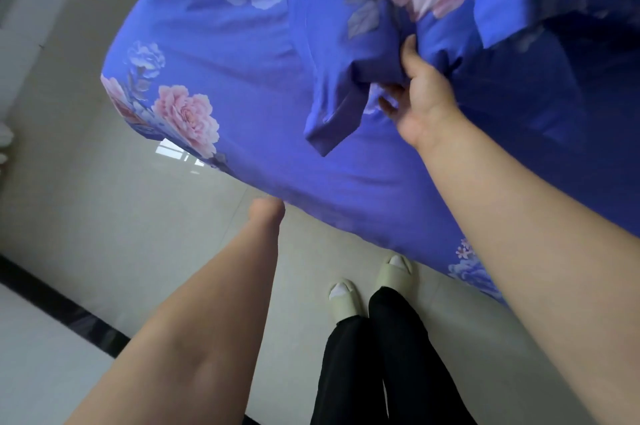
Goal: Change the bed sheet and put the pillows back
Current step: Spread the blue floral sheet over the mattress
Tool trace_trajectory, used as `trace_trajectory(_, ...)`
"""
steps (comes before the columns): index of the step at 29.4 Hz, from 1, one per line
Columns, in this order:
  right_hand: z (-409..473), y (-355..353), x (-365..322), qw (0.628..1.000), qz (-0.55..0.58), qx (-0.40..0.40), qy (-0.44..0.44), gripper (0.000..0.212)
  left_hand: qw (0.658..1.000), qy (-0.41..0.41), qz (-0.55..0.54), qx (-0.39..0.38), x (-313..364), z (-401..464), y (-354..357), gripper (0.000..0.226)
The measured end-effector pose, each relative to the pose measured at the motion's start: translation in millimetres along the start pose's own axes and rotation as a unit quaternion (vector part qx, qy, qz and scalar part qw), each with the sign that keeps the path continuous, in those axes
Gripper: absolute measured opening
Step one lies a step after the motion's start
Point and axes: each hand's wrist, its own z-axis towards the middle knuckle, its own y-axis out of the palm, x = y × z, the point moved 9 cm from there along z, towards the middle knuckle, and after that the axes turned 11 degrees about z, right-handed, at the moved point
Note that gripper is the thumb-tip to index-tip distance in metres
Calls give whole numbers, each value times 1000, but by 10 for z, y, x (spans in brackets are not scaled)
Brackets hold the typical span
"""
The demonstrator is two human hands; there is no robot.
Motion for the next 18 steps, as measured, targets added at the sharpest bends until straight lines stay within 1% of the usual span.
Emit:
trace_trajectory(2,-5,-183,220,996,-85,22,14,31,997,18,53,60,-74,10,-80,15)
trace_trajectory(3,-10,-286,333,991,-130,33,14,33,990,62,71,108,-36,-14,-143,24)
trace_trajectory(4,-17,-386,430,984,-173,44,6,31,971,141,108,162,88,-66,-205,37)
trace_trajectory(5,-23,-478,506,975,-215,50,-14,30,935,239,166,204,274,-176,-224,50)
trace_trajectory(6,-19,-561,566,963,-261,50,-43,30,891,318,235,221,424,-252,-170,58)
trace_trajectory(7,-2,-645,634,941,-327,42,-72,33,857,363,297,212,524,-290,-83,60)
trace_trajectory(8,6,-714,773,899,-431,9,-80,40,843,377,341,176,551,-254,25,58)
trace_trajectory(9,-21,-781,1034,824,-562,-52,-47,49,843,366,376,117,507,-164,141,56)
trace_trajectory(10,-103,-898,1348,716,-688,-117,5,57,852,342,393,50,422,-69,234,54)
trace_trajectory(11,-228,-1049,1623,602,-778,-172,49,61,866,317,386,4,352,-16,273,53)
trace_trajectory(12,-368,-1176,1836,515,-826,-213,81,60,883,295,365,-10,312,-5,260,51)
trace_trajectory(13,-489,-1249,1974,476,-840,-240,105,55,903,278,327,7,309,-20,197,50)
trace_trajectory(14,-560,-1249,2020,486,-828,-255,115,48,924,263,274,43,351,-63,99,50)
trace_trajectory(15,-576,-1185,2002,539,-796,-254,105,41,938,254,216,90,400,-132,-15,54)
trace_trajectory(16,-544,-1092,1878,612,-753,-231,73,34,943,255,165,135,465,-231,-106,60)
trace_trajectory(17,-466,-1025,1677,663,-723,-191,18,29,938,269,126,176,550,-347,-171,63)
trace_trajectory(18,-375,-1011,1433,683,-716,-137,-47,30,926,295,103,213,665,-484,-207,65)
